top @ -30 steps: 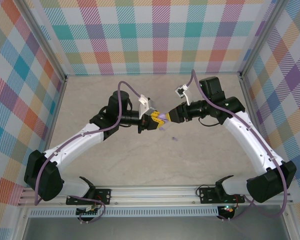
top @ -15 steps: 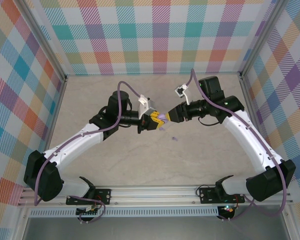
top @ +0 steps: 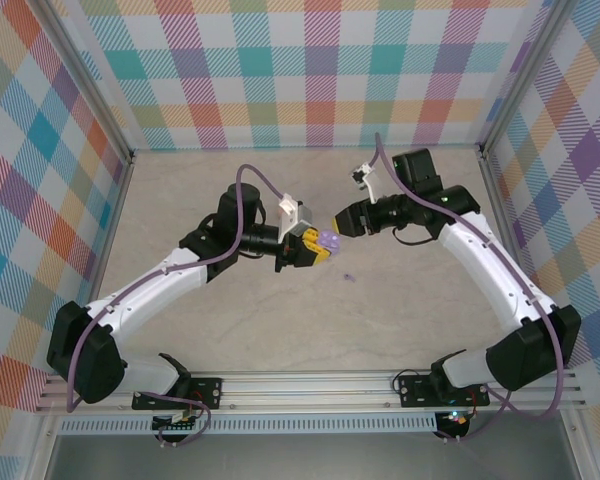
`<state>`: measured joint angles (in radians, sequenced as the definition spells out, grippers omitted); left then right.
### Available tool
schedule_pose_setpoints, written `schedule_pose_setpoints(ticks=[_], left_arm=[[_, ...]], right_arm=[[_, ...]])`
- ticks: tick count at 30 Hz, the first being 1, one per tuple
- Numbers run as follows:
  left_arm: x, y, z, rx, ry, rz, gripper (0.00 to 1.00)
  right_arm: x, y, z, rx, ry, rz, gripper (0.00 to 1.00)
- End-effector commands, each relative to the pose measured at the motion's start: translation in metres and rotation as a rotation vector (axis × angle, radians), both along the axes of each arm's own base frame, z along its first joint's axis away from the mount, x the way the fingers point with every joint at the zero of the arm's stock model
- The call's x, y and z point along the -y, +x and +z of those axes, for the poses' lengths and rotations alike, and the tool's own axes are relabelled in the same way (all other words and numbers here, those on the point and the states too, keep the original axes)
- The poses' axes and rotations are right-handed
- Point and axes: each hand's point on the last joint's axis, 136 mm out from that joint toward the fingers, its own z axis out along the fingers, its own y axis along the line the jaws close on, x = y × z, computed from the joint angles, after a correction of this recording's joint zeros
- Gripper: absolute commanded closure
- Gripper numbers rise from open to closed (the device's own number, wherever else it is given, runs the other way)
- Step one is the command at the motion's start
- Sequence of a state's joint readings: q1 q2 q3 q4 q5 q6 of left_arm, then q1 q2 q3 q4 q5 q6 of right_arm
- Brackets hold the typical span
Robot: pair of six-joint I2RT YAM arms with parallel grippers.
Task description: Insert the wireless bluetooth earbuds into the charging case
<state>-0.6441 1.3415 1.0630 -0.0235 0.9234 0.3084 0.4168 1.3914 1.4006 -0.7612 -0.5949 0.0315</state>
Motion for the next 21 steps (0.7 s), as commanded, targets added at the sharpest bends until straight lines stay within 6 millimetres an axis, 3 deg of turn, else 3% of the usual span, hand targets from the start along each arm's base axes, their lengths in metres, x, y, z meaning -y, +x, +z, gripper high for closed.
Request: schedule_pose_setpoints(ticks=[1,6,9,15,21], left_arm=[[0.004,-0.018,0.042,0.118,-0.101,-0.086,0.90],[0.005,-0.006,0.034,0.103,-0.067,-0.027,0.90],[0.005,0.004,0.029,0.094,-0.047,0.027,0.90],[0.005,0.018,0.017,0.071,-0.031,0.112,0.90],[0.001,0.023,0.015,0.042,-0.034,0.173,0.91]], right_arm=[[0.002,0.006,-0.005,-0.004,-0.027,-0.025,0.48],[0.007,0.006,0.000,0.023,-0.041,-0.051,0.46],[0.021,0.016,-0.004,0.054,-0.102,-0.139,0.45],[0.057,0.037,-0.033,0.026,-0.259,-0.345,0.44],[0.069,0.032,-0.072,-0.073,-0.339,-0.386,0.43]])
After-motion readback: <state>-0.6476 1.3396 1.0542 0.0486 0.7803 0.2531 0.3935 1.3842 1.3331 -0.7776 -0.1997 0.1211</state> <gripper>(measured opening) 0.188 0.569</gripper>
